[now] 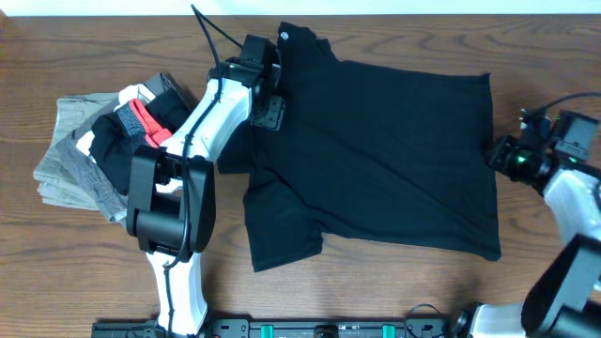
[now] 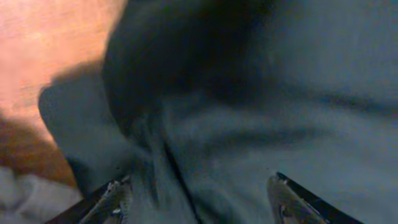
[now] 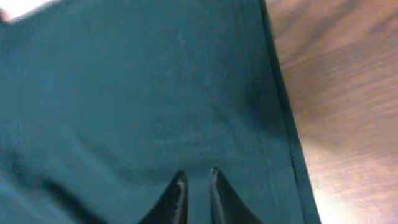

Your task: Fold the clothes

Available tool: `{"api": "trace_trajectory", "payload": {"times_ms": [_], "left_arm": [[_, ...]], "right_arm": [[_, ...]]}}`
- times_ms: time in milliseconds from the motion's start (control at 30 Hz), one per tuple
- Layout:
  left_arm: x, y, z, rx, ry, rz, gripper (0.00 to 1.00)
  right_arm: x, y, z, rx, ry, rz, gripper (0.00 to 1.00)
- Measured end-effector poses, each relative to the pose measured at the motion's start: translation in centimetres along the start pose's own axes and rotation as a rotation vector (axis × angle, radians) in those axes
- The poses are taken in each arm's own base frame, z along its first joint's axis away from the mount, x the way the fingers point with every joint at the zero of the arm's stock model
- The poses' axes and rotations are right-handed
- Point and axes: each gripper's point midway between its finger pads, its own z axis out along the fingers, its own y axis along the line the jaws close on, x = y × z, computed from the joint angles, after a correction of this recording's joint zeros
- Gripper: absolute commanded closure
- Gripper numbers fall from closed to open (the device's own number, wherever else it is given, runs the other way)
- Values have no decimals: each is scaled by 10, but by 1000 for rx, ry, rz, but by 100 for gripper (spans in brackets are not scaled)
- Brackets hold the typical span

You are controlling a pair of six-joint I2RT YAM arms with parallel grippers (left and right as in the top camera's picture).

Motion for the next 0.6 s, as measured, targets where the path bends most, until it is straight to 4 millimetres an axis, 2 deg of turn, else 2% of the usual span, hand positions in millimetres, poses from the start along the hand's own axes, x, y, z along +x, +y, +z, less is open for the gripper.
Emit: {"api": "trace_trajectory", "payload": {"times_ms": [67,133,200,233,333,433,600], "left_arm": [[5,-3,-7,4,15,3,20],[6,-4,-21,9,10,-5,18],[4,-4,-39,12,-15,-17,16],[3,-4,-52,15,-37,-22,15],[-4,-2,-95,19,-122,-41,14],[-8,0,-137,24,-211,-52,13],[-8,3,-188,30,-317,-57,13]], "right_arm": [[5,-6,18,18,25,20,99],[13,-14,36,31,56,48,99],[23,-25,52,53,89,86,99],[21,-25,55,43,85,101,99],[16,-28,58,63,74,125,99],[9,-39,56,132,51,136,99],[-11,-81,44,387,-50,130,99]]}}
